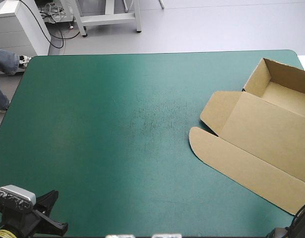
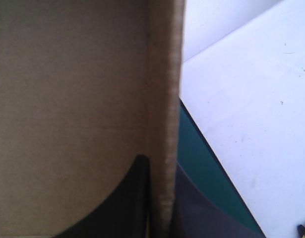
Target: Fold the box
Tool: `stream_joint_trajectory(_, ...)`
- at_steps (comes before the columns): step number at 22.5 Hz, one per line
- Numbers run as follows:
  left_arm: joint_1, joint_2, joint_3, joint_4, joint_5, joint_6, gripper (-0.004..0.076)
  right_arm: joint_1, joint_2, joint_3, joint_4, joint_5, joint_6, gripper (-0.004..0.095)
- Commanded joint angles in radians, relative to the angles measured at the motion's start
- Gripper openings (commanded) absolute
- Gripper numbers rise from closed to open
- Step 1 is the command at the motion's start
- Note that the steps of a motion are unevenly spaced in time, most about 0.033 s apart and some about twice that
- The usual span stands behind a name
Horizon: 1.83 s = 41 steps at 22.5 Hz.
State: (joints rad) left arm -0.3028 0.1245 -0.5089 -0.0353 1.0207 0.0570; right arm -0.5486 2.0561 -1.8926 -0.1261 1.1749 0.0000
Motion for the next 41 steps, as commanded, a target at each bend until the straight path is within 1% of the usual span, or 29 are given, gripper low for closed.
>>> stream_joint_trajectory(1,-0.003,0.015,-0.025,-0.009,-0.073,-0.007,-0.0008,-0.012,-0.067,-0.025,-0.051,-0.039,0.013,0.0135)
stream_joint_trajectory(3,-0.003,0.015,-0.025,-0.009,-0.073,-0.007,-0.0008,-0.012,-0.075,-0.036,-0.045,-0.039,0.013,0.0217)
stream_joint_trajectory(4,-0.003,0.015,-0.025,-0.009,-0.073,-0.007,-0.0008,-0.012,-0.08,-0.074,-0.045,-0.013,0.0,0.0312)
stream_joint_trajectory(5,-0.003,0.015,-0.025,-0.009,-0.073,-0.007,-0.0008,-0.012,-0.08,-0.104,-0.045,-0.005,0.0,0.0356)
stream_joint_trajectory(6,-0.003,0.015,-0.025,-0.009,-0.073,-0.007,-0.0008,-0.012,-0.083,-0.132,-0.04,-0.005,0.0,0.0395)
stream_joint_trajectory(8,-0.003,0.015,-0.025,-0.009,-0.073,-0.007,-0.0008,-0.012,-0.101,-0.169,-0.022,-0.005,0.0,0.0443)
stream_joint_trajectory(9,-0.003,0.015,-0.025,-0.009,-0.073,-0.007,-0.0008,-0.012,-0.137,-0.198,0.007,-0.005,0.0,0.0465)
stream_joint_trajectory(13,-0.003,0.015,-0.025,-0.009,-0.073,-0.007,-0.0008,-0.012,-0.315,-0.205,0.126,-0.005,-0.053,0.0466)
stream_joint_trajectory(15,-0.003,0.015,-0.025,-0.009,-0.073,-0.007,-0.0008,-0.01,-0.438,-0.203,0.21,-0.005,-0.108,0.0466)
stream_joint_trajectory(16,-0.003,0.015,-0.025,-0.009,-0.073,-0.007,-0.0008,-0.01,-0.527,-0.197,0.284,-0.005,-0.159,0.0466)
stream_joint_trajectory(17,-0.003,0.015,-0.025,-0.009,-0.073,-0.007,-0.0008,-0.01,-0.592,-0.184,0.326,-0.005,-0.183,0.0466)
stream_joint_trajectory(20,-0.003,0.015,-0.025,-0.009,-0.073,-0.007,-0.0008,0.011,-0.74,-0.135,0.358,-0.005,-0.246,0.0464)
stream_joint_trajectory(21,-0.003,0.015,-0.025,-0.009,-0.073,-0.007,-0.0008,0.021,-0.802,-0.096,0.361,-0.005,-0.273,0.0438)
stream_joint_trajectory(22,-0.003,0.015,-0.025,-0.009,-0.073,-0.007,-0.0008,0.021,-0.883,-0.04,0.362,-0.005,-0.307,0.0355)
stream_joint_trajectory(23,-0.003,0.015,-0.025,-0.009,-0.073,-0.007,-0.0008,0.021,-0.945,0.01,0.36,-0.005,-0.328,0.0257)
stream_joint_trajectory(24,-0.003,0.015,-0.025,-0.009,-0.073,-0.007,-0.0008,0.021,-1.024,0.087,0.361,-0.005,-0.355,0.0096)
stream_joint_trajectory(25,-0.003,0.015,-0.025,-0.009,-0.073,-0.007,-0.0008,0.021,-1.09,0.149,0.364,-0.01,-0.365,-0.0021)
stream_joint_trajectory(26,-0.003,0.015,-0.025,-0.009,-0.073,-0.007,-0.0008,0.021,-1.162,0.241,0.388,-0.012,-0.362,-0.0013)
stream_joint_trajectory(31,-0.003,0.015,-0.025,-0.009,-0.073,-0.007,-0.0008,0.031,-1.349,0.532,0.51,-0.025,-0.412,-0.0019)
stream_joint_trajectory(33,-0.003,0.015,-0.025,-0.009,-0.073,-0.007,-0.0008,0.051,-1.408,0.612,0.535,-0.031,-0.412,-0.0017)
stream_joint_trajectory(35,-0.003,0.015,-0.025,-0.009,-0.073,-0.007,-0.0008,0.093,-1.483,0.727,0.534,-0.052,-0.412,-0.0017)
stream_joint_trajectory(36,-0.003,0.015,-0.025,-0.009,-0.073,-0.007,-0.0008,0.109,-1.508,0.762,0.519,-0.072,-0.404,-0.0014)
stream_joint_trajectory(38,-0.003,0.015,-0.025,-0.009,-0.073,-0.007,-0.0008,0.146,-1.587,0.855,0.428,-0.142,-0.339,-0.0014)
stream_joint_trajectory(39,-0.003,0.015,-0.025,-0.009,-0.073,-0.007,-0.0008,0.167,-1.634,0.912,0.358,-0.175,-0.295,-0.0014)
stream_joint_trajectory(41,-0.003,0.015,-0.025,-0.009,-0.073,-0.007,-0.0008,0.196,-1.699,0.989,0.297,-0.216,-0.25,-0.0014)
